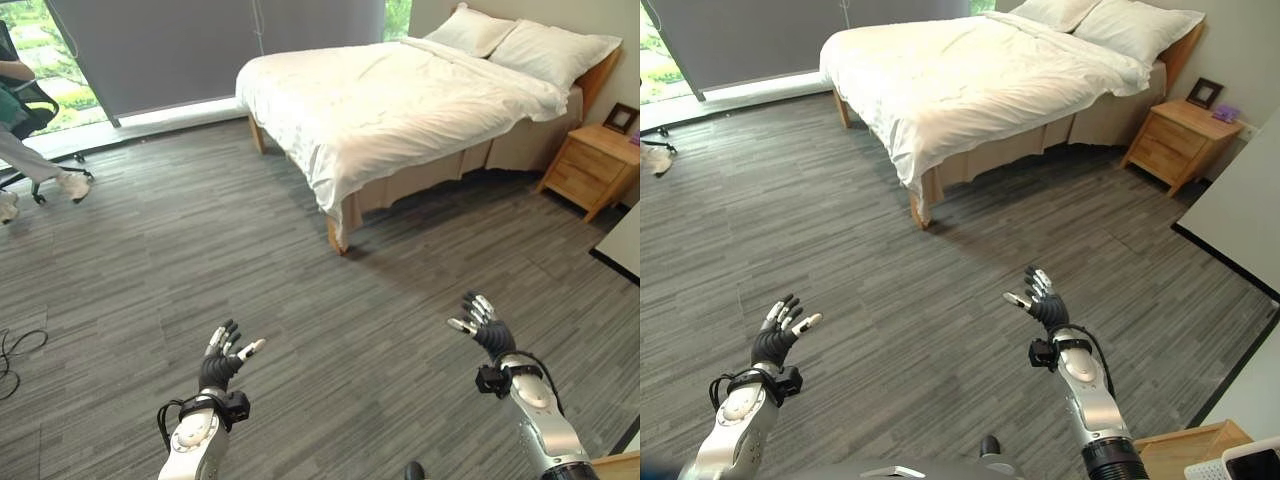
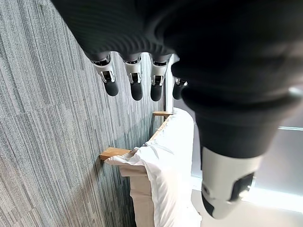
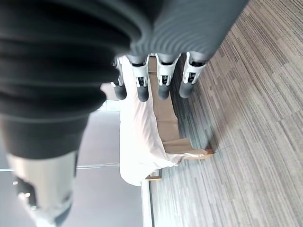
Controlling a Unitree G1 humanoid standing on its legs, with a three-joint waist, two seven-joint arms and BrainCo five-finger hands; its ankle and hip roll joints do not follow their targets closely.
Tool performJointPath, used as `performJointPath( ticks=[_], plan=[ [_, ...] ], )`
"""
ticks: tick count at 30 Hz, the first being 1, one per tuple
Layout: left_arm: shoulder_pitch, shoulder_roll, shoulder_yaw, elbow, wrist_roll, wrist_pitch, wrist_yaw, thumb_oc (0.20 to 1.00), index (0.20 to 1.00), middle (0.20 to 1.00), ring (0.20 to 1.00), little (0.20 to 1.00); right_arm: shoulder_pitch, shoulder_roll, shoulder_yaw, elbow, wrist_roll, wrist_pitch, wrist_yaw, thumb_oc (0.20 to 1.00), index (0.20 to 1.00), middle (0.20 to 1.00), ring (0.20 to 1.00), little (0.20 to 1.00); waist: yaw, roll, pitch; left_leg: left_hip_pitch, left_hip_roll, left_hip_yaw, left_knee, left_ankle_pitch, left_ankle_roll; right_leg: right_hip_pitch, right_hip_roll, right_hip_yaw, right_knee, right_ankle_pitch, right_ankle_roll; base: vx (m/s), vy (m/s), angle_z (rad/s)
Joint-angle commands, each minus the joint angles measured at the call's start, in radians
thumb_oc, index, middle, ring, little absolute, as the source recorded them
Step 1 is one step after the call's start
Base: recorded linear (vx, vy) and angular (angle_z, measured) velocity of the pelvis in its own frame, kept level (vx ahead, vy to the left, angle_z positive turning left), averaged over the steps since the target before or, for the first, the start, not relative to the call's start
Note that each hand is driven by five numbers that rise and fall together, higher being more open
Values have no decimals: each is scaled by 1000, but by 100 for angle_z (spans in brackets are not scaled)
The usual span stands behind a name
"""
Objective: Pick up bed clothes into laundry basket.
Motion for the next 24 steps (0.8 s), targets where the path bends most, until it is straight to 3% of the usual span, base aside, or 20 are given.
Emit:
performJointPath(
  ticks=[1,2,4,6,11,15,18,20,24],
  plan=[
    [-80,56,11,-111,161,-82,77,1000,1000,1000,1000,1000,-59,-104,4,-95,-153,-52,-44,1000,1000,1000,1000,1000,36,40,144,-141,-14,-158,130,-56,-5,-26,-47,-119,303,-197,-24,-53,11,6],
    [-79,61,17,-121,163,-85,71,1000,1000,1000,1000,1000,-49,-90,-4,-99,-146,-44,-44,1000,1000,1000,1000,1000,27,30,138,-141,-23,-181,124,-49,-3,-16,-12,-74,257,-205,-34,-52,21,25],
    [-74,57,42,-132,169,-89,69,1000,1000,1000,1000,1000,-57,-76,-1,-101,-128,-46,-33,1000,1000,1000,1000,1000,36,25,125,-131,-24,-161,120,-54,-7,-4,-24,-88,221,-192,-25,-30,-2,28],
    [-55,48,70,-128,176,-96,82,1000,1000,1000,1000,1000,-63,-60,22,-87,-127,-41,-23,1000,1000,1000,1000,1000,48,9,101,-101,-18,-131,75,-43,-13,19,-27,-108,154,-139,-8,13,-60,-4],
    [-10,43,87,-156,184,-93,30,1000,1000,1000,1000,1000,-62,-71,14,-122,-151,-44,-11,1000,1000,1000,1000,1000,64,4,73,-71,-8,-105,23,-9,-23,76,-30,-147,61,-109,1,30,-15,-4],
    [-15,43,93,-168,177,-101,27,1000,1000,1000,1000,1000,-71,-80,10,-134,-159,-49,-15,1000,1000,1000,1000,1000,66,2,68,-72,-6,-105,20,-5,-27,85,-31,-151,37,-95,5,1,-1,2],
    [-28,33,94,-194,111,-119,13,1000,1000,1000,1000,1000,-103,-92,12,-150,-180,-52,-21,1000,1000,1000,1000,1000,68,1,62,-69,-8,-89,20,-9,-27,83,-39,-153,25,-83,15,-2,37,-3],
    [-46,14,74,-188,-11,-126,-14,1000,1000,1000,1000,1000,-128,-91,19,-172,-184,-49,-18,1000,1000,1000,1000,1000,70,-2,57,-65,-12,-75,28,-18,-22,80,-51,-148,26,-74,24,11,108,-4],
    [-59,31,66,-188,15,-126,-13,1000,1000,1000,1000,1000,-117,-85,-5,-186,-218,-52,-21,1000,1000,1000,1000,1000,77,-8,60,-67,-30,-78,41,-47,0,61,-85,-161,93,-79,43,3,109,-1]
  ],
)
